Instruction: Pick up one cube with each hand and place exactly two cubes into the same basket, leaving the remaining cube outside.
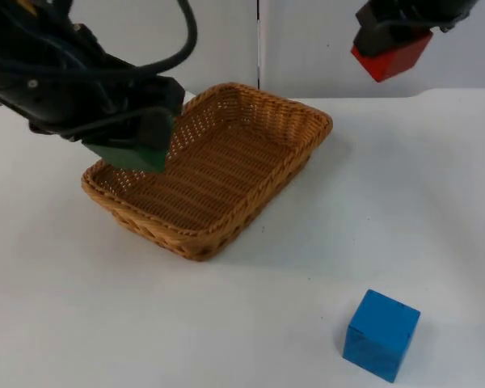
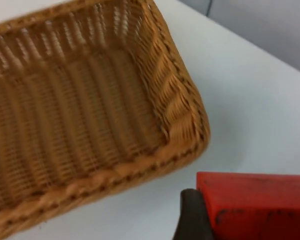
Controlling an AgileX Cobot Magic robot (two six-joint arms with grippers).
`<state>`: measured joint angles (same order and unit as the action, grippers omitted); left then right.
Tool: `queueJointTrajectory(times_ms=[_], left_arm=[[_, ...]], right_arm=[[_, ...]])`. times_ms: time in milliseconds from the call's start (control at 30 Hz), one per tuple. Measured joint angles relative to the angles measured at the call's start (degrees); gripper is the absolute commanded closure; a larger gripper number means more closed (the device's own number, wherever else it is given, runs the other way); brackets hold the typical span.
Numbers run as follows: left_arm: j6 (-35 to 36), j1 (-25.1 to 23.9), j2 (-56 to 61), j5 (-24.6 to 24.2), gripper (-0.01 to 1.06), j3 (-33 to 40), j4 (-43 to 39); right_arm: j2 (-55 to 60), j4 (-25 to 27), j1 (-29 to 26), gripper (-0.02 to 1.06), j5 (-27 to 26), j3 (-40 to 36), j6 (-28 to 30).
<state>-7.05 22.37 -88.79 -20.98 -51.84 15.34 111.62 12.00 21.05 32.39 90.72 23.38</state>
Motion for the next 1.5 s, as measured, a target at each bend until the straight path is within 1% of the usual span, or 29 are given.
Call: queueJointTrajectory(times_ms=[67,133,200,233,367,400,433,467,567,600,700,767,933,1000,1233,1400,1500], left_arm=[[-0.39,0.00,-1.18,0.00,1.05,-0.73,-0.11],[-1.37,0.00,-4.05,0.10,1.05,-2.37,-0.24],[-1.86,0.00,-6.59,0.10,1.05,-3.75,-1.29],[-1.86,0.00,-6.59,0.10,1.05,-3.75,-1.29],[-2.72,0.00,-11.77,0.35,1.05,-7.01,-2.70],[-2.72,0.00,-11.77,0.35,1.05,-7.01,-2.70],[-3.17,0.00,-13.72,0.73,1.05,-8.37,-2.93],[-3.28,0.00,-14.75,0.89,1.05,-9.14,-3.07],[-3.51,0.00,-17.83,1.01,1.05,-11.44,-3.65],[-3.51,0.00,-17.83,1.01,1.05,-11.44,-3.65],[-4.63,0.00,-20.11,1.37,1.05,-12.72,-4.15],[-5.45,0.00,-21.33,1.81,1.05,-13.23,-4.43],[-6.32,0.00,-23.05,3.66,1.05,-13.66,-4.81],[-6.58,0.00,-24.64,5.48,1.05,-13.75,-5.95],[-6.69,0.00,-27.47,9.00,1.05,-13.79,-7.70],[-6.84,0.00,-28.96,9.67,1.05,-13.79,-8.14],[-6.84,0.00,-28.91,9.90,1.05,-13.79,-8.17]], right_arm=[[0.00,-0.02,0.37,1.05,0.14,0.65,0.00],[1.09,0.06,0.75,1.05,1.86,3.70,0.00],[3.27,0.06,1.10,1.05,4.59,8.30,0.00],[3.27,0.06,1.10,1.05,4.59,8.30,0.00],[10.17,0.37,3.11,1.05,10.35,19.23,0.00],[10.17,0.37,3.11,1.05,10.35,19.23,0.00],[13.13,0.45,4.04,1.05,12.08,23.41,0.00],[15.03,0.45,4.63,1.05,12.87,25.60,0.00],[19.96,0.45,6.34,1.05,14.30,32.02,0.00],[19.96,0.45,6.34,1.05,14.30,32.02,0.00],[24.47,0.93,7.55,1.05,14.55,36.85,0.00],[27.06,1.41,7.79,1.05,14.55,38.73,-0.29],[30.36,1.53,7.86,1.05,13.64,39.42,-1.61],[32.51,1.78,7.86,1.05,11.70,39.42,-2.64],[35.41,2.73,7.86,1.05,9.72,39.52,-2.96],[36.56,3.03,7.86,1.05,7.46,39.95,-2.95],[36.94,3.03,7.86,1.05,7.08,39.89,-2.95]])
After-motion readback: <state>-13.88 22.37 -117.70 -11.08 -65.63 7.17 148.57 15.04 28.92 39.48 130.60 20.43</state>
